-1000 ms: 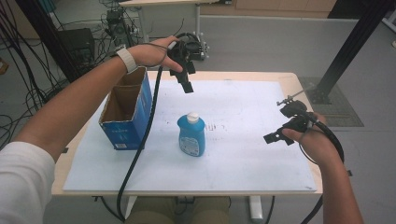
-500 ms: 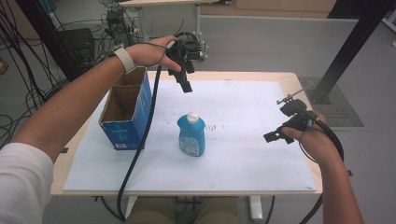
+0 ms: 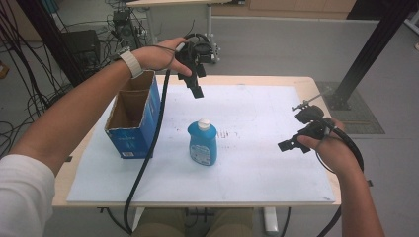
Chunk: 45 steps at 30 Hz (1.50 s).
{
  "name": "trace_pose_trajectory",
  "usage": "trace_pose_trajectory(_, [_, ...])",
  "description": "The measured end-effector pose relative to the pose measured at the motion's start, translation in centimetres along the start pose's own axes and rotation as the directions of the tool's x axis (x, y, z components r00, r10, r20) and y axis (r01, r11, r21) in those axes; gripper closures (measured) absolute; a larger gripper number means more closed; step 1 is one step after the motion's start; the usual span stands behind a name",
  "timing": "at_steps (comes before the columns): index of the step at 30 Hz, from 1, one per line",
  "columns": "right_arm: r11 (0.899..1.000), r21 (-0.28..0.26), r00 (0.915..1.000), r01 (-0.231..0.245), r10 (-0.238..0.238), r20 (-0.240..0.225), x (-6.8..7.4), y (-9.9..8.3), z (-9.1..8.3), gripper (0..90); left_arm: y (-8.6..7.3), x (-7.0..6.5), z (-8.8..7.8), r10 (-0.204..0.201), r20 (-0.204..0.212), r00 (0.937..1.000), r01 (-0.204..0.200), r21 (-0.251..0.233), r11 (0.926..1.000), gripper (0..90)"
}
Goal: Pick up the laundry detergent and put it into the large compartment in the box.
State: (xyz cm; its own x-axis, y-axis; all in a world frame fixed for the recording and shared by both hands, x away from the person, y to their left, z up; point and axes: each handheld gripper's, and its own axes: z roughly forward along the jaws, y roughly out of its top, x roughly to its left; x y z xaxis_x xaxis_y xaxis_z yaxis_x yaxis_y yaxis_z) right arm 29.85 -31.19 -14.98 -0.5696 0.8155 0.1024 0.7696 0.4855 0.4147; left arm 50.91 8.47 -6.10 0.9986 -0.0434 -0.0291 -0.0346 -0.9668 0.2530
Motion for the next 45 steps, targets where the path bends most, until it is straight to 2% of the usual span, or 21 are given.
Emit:
trace_pose_trajectory(7, [1.000,0.000,1.0000,-0.003,0.003,-0.002,-0.1,0.0,0.1,8.6,-0.1,0.0,-0.1,0.002,0.001,1.0000,-0.002,-0.001,1.0000,7.5])
trace_pose_trajectory(15, [1.000,0.001,1.0000,-0.007,0.007,-0.006,-0.3,-0.1,0.3,8.7,0.0,-0.4,-0.3,0.026,0.004,0.9996,-0.026,0.000,0.9997,7.5])
trace_pose_trajectory(27, [1.000,0.004,0.9999,-0.017,0.017,-0.002,-0.4,-0.5,0.2,8.7,-0.8,-0.6,-0.9,0.045,0.013,0.9989,-0.045,-0.024,0.9987,7.3])
trace_pose_trajectory(36, [1.000,0.001,0.9998,-0.018,0.018,-0.002,-0.5,-0.6,0.3,8.7,-0.6,-1.2,-1.4,0.059,0.013,0.9982,-0.059,-0.011,0.9982,7.4])
trace_pose_trajectory(45, [1.000,-0.001,0.9999,-0.016,0.016,0.001,-0.4,-0.8,0.3,8.7,-1.1,-1.8,-1.9,0.078,0.020,0.9968,-0.077,-0.038,0.9963,7.3])
